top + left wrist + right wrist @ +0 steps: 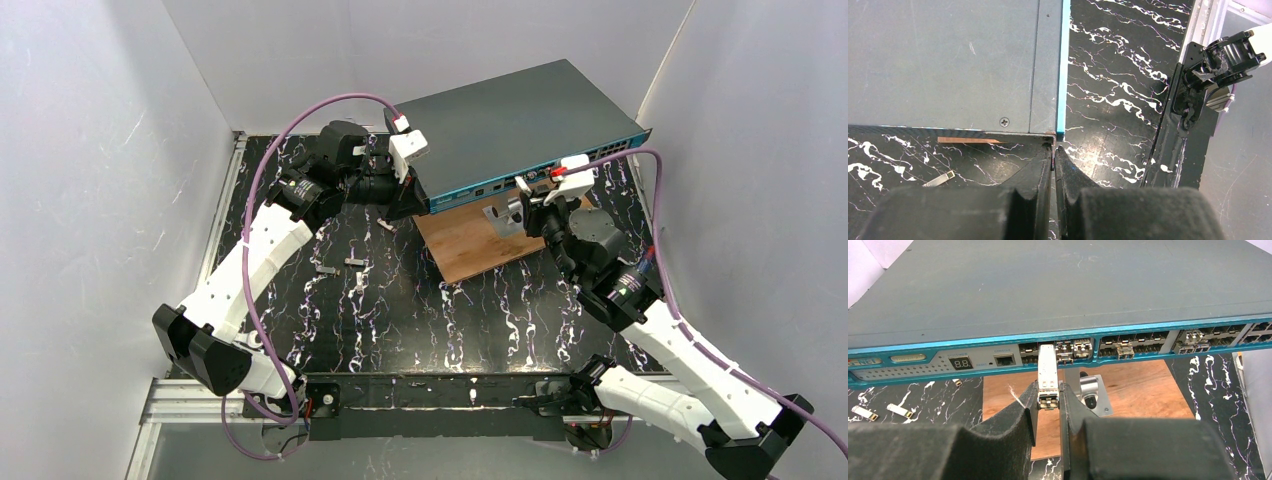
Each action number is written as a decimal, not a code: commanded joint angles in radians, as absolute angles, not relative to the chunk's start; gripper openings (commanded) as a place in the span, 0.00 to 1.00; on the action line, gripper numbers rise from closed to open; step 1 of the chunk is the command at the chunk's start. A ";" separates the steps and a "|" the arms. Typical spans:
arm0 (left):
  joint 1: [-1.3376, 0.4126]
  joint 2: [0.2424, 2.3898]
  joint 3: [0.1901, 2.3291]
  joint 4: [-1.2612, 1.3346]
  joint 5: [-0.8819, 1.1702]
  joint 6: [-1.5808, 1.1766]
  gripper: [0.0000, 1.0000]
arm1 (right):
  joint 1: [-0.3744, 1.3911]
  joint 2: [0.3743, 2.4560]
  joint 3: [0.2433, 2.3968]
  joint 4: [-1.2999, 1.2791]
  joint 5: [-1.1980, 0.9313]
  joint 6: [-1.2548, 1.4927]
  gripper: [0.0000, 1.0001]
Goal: Insert the plug into the switch port
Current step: Pick up the plug from the center of the board.
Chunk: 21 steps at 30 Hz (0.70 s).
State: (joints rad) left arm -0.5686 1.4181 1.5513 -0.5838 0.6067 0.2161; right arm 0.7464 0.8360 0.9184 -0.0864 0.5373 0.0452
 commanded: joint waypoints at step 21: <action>-0.571 1.407 1.572 -0.603 0.648 0.198 0.00 | 0.744 0.837 0.914 0.039 0.504 0.051 0.01</action>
State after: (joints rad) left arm -0.5686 1.4181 1.5513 -0.5816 0.6071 0.2150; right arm 0.7471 0.8387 0.9180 -0.0700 0.5282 0.0456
